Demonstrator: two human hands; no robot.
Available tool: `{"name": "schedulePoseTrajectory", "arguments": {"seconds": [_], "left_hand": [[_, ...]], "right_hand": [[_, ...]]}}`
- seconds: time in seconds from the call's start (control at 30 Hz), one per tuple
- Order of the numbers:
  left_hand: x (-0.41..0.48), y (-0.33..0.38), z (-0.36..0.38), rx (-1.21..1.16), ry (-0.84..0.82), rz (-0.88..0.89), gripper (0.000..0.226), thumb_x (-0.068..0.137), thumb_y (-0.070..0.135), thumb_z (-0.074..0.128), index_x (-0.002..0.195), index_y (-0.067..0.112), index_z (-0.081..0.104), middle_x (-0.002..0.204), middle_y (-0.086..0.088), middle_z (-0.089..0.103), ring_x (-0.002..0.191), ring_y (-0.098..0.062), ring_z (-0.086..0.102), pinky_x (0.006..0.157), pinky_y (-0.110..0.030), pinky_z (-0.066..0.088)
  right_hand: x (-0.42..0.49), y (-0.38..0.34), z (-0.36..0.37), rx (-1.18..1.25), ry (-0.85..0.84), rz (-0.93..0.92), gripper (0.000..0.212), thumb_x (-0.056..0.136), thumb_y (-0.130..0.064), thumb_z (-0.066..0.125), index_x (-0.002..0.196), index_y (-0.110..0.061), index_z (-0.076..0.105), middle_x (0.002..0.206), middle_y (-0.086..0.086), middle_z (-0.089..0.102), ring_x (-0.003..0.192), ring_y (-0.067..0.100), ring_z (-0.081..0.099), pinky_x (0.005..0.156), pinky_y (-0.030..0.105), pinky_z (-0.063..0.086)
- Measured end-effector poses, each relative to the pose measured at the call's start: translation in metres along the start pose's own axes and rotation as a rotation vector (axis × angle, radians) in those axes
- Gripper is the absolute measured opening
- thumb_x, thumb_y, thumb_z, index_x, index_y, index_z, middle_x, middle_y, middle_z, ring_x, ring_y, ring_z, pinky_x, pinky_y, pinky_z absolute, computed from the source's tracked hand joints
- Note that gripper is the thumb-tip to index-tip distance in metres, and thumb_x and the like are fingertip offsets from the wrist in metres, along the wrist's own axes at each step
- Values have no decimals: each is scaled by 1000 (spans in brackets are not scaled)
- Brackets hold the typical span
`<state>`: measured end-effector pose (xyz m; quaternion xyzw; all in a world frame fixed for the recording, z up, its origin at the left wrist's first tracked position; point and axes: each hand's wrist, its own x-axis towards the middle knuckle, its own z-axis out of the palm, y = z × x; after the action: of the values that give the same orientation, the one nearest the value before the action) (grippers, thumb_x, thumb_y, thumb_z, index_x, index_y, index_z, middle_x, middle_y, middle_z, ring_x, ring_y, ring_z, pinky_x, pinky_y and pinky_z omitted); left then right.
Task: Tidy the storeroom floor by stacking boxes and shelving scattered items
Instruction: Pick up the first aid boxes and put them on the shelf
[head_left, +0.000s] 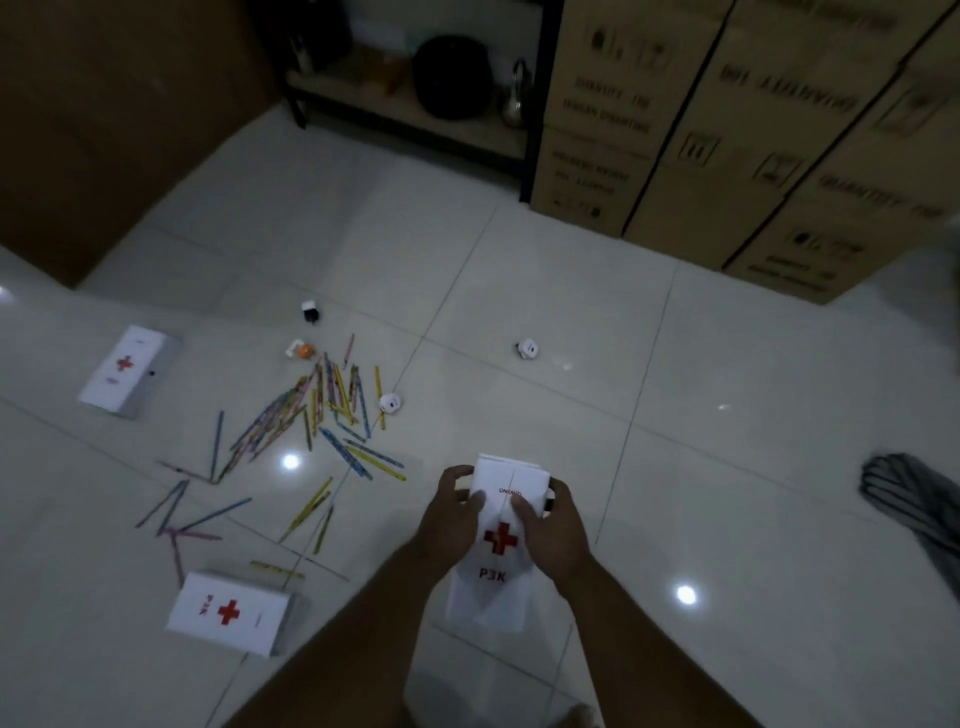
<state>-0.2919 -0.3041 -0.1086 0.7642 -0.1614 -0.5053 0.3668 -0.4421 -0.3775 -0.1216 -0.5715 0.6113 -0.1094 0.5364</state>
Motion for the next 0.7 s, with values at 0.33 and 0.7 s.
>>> {"name": "schedulePoseTrajectory", "arguments": {"seconds": [0.33, 0.7], "left_hand": [[-203, 229, -119, -248, 9, 76, 27, 99, 34, 63, 124, 39, 54, 115, -7, 70, 91, -24, 76, 79, -48, 63], [-286, 328, -220, -314, 109, 241, 28, 103, 36, 57, 129, 27, 50, 108, -3, 73, 80, -17, 77, 59, -31, 59]], "right_hand": [[-158, -273, -95, 71, -73, -105, 48, 92, -48, 71, 132, -25, 55, 113, -8, 68, 91, 4, 68, 73, 23, 55], [-244, -406, -101, 9, -103, -312, 59, 90, -52, 70, 142, -45, 45, 130, -7, 57, 100, 8, 66, 81, 30, 60]]}}
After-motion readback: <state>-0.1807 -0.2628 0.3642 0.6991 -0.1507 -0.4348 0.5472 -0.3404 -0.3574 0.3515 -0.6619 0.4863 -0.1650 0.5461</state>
